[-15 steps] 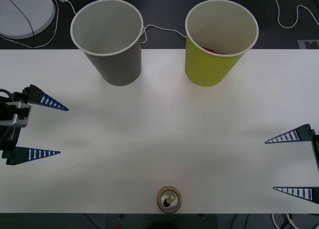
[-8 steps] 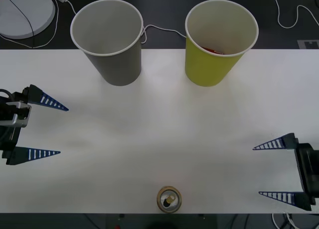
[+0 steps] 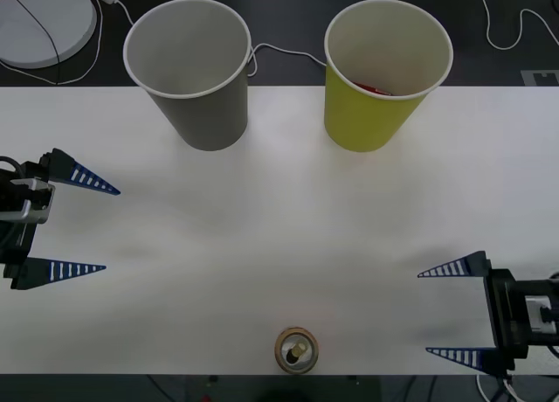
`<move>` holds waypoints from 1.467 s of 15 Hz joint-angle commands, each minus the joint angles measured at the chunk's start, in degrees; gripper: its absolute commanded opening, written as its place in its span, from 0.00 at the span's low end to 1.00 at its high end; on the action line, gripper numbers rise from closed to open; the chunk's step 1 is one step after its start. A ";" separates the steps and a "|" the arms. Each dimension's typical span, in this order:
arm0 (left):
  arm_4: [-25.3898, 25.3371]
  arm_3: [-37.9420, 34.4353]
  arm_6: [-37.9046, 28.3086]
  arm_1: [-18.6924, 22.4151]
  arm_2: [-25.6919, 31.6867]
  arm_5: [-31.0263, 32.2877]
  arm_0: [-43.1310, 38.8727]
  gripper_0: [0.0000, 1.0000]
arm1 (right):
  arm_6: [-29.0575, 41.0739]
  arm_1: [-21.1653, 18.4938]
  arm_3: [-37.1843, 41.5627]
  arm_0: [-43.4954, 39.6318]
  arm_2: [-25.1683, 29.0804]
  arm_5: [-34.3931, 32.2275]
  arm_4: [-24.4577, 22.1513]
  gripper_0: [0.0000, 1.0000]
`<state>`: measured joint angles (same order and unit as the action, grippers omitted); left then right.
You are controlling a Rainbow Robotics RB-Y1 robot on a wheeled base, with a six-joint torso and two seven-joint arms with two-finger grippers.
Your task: Put the can into the green bin and the plastic bottle into the gray bin
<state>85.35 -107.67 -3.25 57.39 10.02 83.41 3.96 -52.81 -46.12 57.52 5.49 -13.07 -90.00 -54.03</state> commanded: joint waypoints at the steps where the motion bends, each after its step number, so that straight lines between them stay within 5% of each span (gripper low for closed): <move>1: -0.01 0.00 0.00 0.00 0.00 0.00 0.00 1.00 | -3.71 1.12 -5.31 2.95 -5.83 0.00 3.23 1.00; 12: -0.01 0.00 0.00 0.00 0.00 0.00 0.00 1.00 | -8.37 7.89 -13.58 8.22 -24.02 2.02 15.09 1.00; 22: -0.01 0.00 0.00 0.00 0.00 0.00 0.00 1.00 | -9.77 11.85 -13.58 10.06 -30.61 10.98 18.43 1.00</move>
<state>85.35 -107.67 -3.25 57.39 10.02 83.41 3.96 -62.46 -34.60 43.93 15.42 -42.96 -79.56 -36.01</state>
